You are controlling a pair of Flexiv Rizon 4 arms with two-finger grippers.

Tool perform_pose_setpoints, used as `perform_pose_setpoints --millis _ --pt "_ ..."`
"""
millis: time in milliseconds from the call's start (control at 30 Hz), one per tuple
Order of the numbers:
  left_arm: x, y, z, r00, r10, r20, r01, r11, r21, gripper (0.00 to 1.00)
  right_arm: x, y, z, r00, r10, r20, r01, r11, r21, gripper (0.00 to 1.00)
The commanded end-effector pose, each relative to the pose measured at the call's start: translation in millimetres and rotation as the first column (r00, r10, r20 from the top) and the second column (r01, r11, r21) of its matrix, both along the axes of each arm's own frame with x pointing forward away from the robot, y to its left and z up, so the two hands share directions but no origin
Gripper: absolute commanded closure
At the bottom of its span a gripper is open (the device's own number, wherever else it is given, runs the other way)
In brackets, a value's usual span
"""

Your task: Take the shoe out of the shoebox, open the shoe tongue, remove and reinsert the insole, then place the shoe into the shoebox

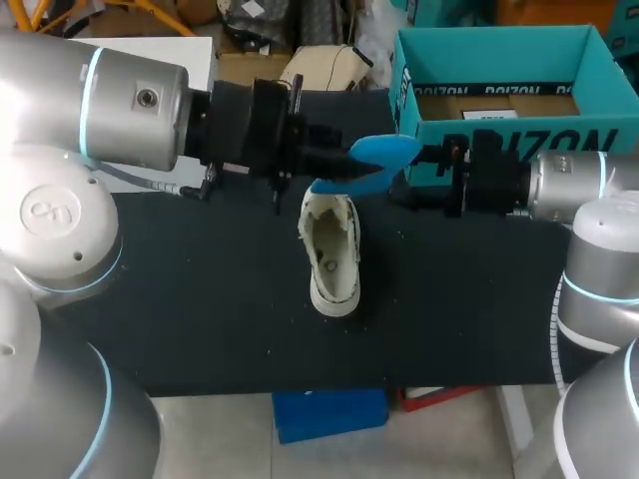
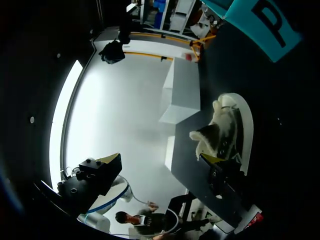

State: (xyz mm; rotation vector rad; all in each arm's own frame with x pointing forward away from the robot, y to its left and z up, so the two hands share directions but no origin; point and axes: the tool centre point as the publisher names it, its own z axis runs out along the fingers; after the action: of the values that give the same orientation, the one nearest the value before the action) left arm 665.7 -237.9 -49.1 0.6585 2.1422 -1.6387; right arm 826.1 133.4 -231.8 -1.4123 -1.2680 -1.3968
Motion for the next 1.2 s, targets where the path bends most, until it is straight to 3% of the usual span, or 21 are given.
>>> perform_pose_setpoints --millis 33,167,700,733,800,1000,1200 --pt "-12.9 14.5 -32.0 0.958 0.026 0.284 0.001 0.995 -0.095 1.0 -0.1 1.7 -0.6 1.0 -0.004 0.0 0.004 1.0 0.0 0.0" --pt "-16.2 16.6 -55.0 0.943 -0.027 0.331 0.048 0.997 -0.053 1.0 -0.1 1.7 -0.6 1.0 -0.004 0.0 0.004 1.0 0.0 0.0" --pt "-16.2 16.6 -55.0 0.943 -0.027 0.331 0.048 0.997 -0.053 1.0 -0.1 1.7 -0.6 1.0 -0.004 0.0 0.004 1.0 0.0 0.0" --pt "-20.8 14.3 -57.8 0.921 -0.033 0.388 0.051 0.998 -0.037 1.0 -0.1 1.7 -0.6 1.0 -0.004 0.0 0.004 1.0 0.0 0.0" --pt "-27.0 11.4 -71.2 0.862 -0.032 0.506 0.075 0.995 -0.064 1.0 -0.1 1.7 -0.6 1.0 -0.004 0.0 0.004 1.0 0.0 0.0" --pt "-19.6 15.8 -123.6 0.777 0.012 0.629 0.093 0.987 -0.134 1.0 -0.1 1.7 -0.6 1.0 -0.004 0.0 0.004 1.0 0.0 0.0" --pt "-12.1 16.0 -159.0 0.675 -0.032 0.737 0.141 0.986 -0.087 1.0 -0.1 1.7 -0.6 1.0 -0.004 0.0 0.004 1.0 0.0 0.0"
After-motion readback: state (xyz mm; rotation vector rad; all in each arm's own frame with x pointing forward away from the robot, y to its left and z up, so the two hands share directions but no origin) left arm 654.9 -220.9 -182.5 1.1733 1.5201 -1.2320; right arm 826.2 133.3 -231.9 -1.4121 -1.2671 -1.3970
